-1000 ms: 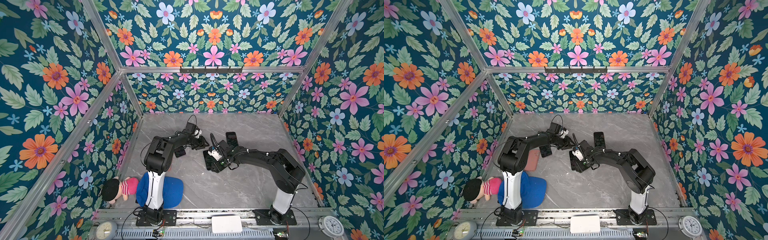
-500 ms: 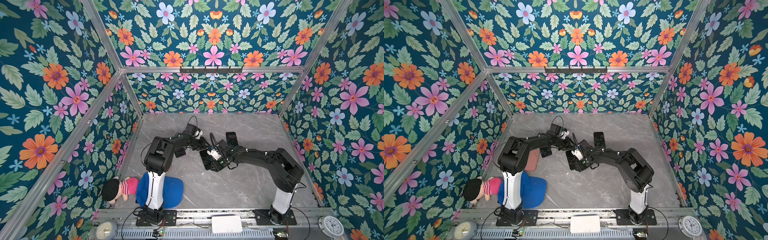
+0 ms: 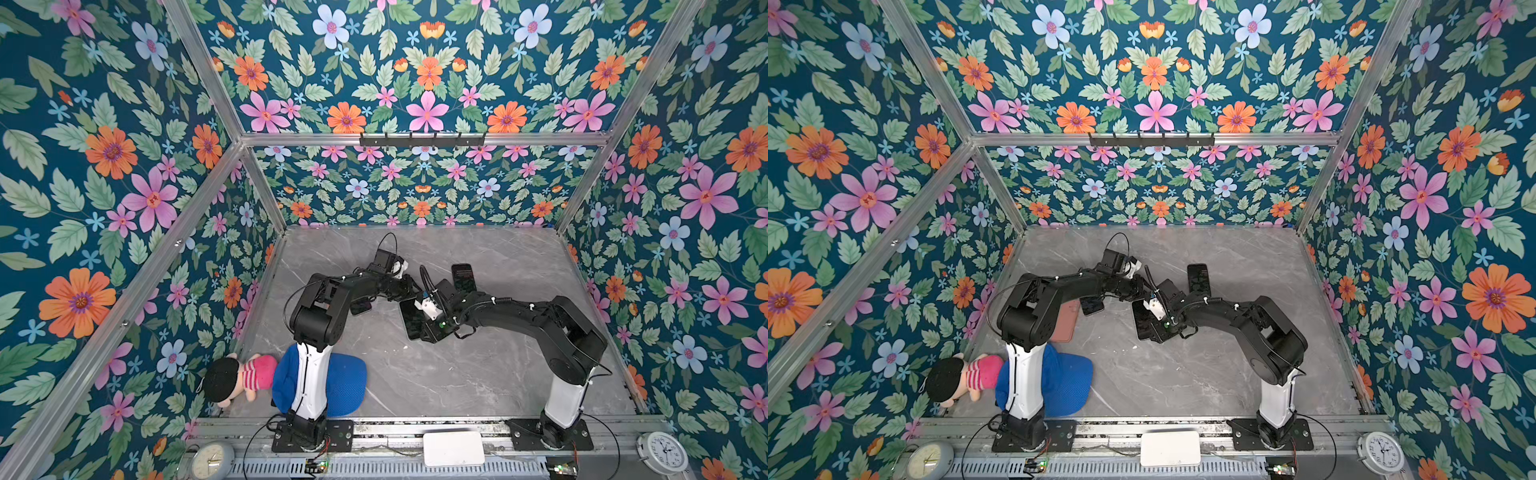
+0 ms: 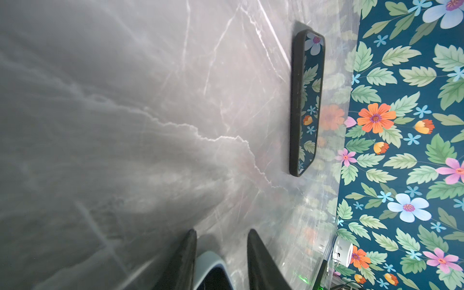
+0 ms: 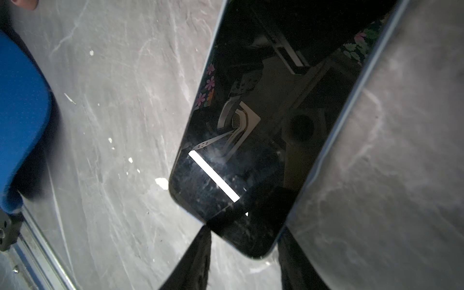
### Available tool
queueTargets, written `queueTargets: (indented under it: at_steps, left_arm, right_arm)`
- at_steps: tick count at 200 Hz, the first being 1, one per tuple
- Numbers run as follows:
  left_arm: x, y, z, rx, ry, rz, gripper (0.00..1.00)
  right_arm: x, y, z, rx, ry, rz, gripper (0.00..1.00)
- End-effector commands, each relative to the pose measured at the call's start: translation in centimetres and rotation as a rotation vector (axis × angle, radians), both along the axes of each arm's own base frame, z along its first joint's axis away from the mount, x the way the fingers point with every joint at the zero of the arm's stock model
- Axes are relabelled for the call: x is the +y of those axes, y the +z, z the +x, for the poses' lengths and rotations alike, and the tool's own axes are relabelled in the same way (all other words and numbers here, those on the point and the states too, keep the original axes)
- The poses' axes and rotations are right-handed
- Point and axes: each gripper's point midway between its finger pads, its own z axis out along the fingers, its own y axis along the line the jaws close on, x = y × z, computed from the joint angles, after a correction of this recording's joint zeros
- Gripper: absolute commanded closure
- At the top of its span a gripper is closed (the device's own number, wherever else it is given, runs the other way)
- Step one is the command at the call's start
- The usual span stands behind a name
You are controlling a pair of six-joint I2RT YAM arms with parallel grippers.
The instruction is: Put the phone into the phone case
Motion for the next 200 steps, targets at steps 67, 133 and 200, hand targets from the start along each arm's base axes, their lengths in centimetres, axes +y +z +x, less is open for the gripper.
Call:
queueTargets:
  at_steps: [67,133,200]
  left_arm:
    - [4.8,2.2,-0.4,0.021,0.084,0.246,0.49]
    - [6.4,3.3,-7.3,0.107,0.140,0.235,0.48]
    - [3.5,2.2,-13.7,0.227,0.093,0.165,0.51]
  right_arm:
    - [-1.0,1.6,0.1,0.048,-0.173,0.039,0.50]
    - [-1.8,2.5,0.8,0.178,-0.375,0.124,0.51]
    - [-0.7,2.0,1.2,0.227,-0.357,0.203,0.55]
